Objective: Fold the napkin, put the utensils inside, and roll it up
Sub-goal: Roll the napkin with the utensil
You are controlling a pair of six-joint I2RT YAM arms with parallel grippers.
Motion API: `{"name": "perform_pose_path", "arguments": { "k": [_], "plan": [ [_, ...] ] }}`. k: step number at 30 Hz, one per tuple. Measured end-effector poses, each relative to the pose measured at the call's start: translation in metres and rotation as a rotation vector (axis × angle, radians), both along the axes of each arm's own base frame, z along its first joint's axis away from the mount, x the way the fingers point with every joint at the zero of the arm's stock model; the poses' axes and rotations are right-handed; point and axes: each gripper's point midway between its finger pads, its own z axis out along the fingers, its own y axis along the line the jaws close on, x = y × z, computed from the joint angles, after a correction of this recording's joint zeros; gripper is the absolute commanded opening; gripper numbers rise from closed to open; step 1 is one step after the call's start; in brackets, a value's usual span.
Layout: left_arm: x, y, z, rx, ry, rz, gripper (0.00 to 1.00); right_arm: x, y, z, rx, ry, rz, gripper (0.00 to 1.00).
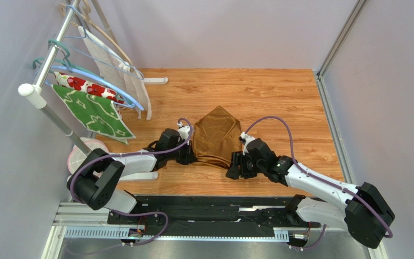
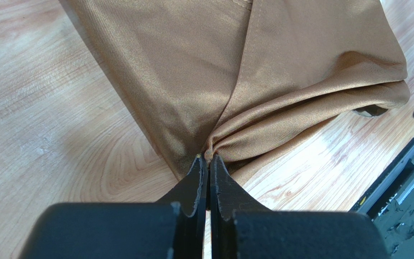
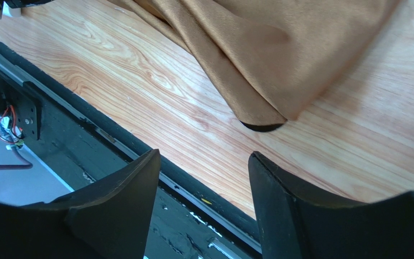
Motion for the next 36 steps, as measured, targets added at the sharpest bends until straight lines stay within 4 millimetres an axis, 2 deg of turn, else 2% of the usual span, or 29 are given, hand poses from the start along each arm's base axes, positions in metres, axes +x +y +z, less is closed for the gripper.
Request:
{"name": "perform_pose_path", "arguments": {
  "k": [3, 9, 26, 36],
  "plan": [
    [0.0, 0.0, 0.0, 0.001, 0.0, -0.001, 0.0, 0.001, 0.006, -0.004, 0.006, 0.016, -0.002, 0.51],
    [-0.002, 0.001, 0.0, 0.005, 0.003, -0.002, 0.0, -0.001, 0.01, -0.014, -0.003, 0.052, -0.006, 0.48],
    [-0.005, 0.004, 0.001, 0.018, 0.005, -0.011, 0.0, 0.01, 0.015, -0.023, -0.017, 0.032, -0.034, 0.45],
    [-0.005, 0.005, 0.001, 0.024, 0.006, -0.015, 0.0, -0.01, 0.028, -0.013, -0.026, 0.009, 0.043, 0.46]
  ]
}}
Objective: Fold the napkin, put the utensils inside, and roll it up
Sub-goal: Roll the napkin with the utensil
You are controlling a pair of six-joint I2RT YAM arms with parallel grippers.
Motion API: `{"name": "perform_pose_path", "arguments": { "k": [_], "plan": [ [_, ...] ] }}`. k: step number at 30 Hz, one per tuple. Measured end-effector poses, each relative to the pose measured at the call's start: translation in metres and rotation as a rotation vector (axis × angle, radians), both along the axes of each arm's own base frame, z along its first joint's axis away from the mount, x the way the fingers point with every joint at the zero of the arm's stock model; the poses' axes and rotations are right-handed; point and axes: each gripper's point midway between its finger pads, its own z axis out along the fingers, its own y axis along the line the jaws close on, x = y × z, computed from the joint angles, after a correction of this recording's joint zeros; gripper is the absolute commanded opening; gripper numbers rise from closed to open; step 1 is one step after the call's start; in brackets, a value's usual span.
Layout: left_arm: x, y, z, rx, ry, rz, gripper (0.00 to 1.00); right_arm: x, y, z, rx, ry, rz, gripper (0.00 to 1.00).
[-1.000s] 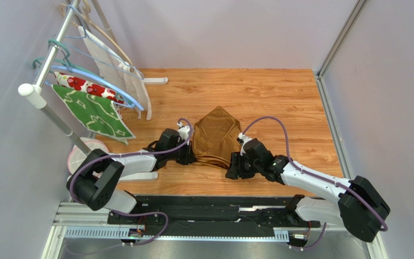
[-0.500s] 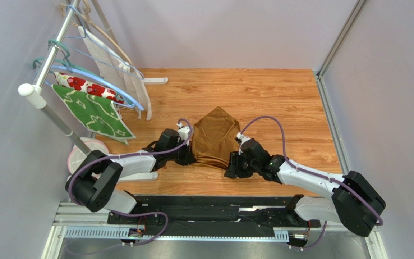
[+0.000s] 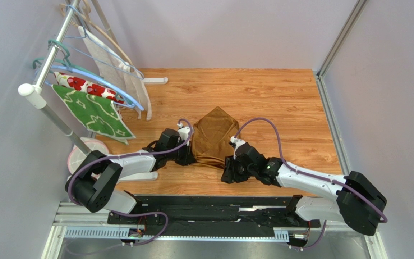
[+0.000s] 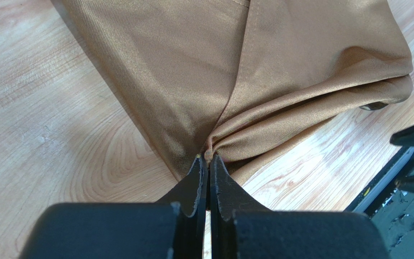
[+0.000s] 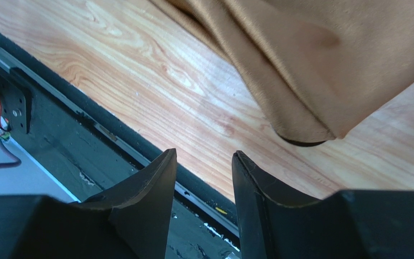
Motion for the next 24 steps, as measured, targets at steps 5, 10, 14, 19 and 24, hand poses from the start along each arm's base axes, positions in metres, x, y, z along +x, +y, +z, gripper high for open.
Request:
{"name": "perform_pose_path", "arguments": {
  "k": [5, 10, 14, 19, 24],
  "plan": [
    [0.0, 0.0, 0.0, 0.004, -0.001, -0.004, 0.0, -0.005, -0.004, -0.005, -0.041, -0.001, -0.006, 0.47],
    [0.0, 0.0, 0.0, 0.006, -0.002, -0.006, 0.0, -0.001, -0.01, -0.017, -0.102, 0.003, -0.03, 0.46],
    [0.0, 0.0, 0.0, 0.006, -0.002, -0.007, 0.0, 0.008, -0.007, -0.022, -0.14, -0.001, -0.04, 0.44],
    [-0.001, 0.0, 0.0, 0.002, -0.001, -0.016, 0.0, 0.021, -0.001, -0.024, -0.168, -0.022, -0.066, 0.42],
    [-0.002, -0.001, 0.0, 0.001, 0.001, -0.023, 0.0, 0.031, -0.005, -0.026, -0.204, -0.052, -0.1, 0.41]
  ]
}}
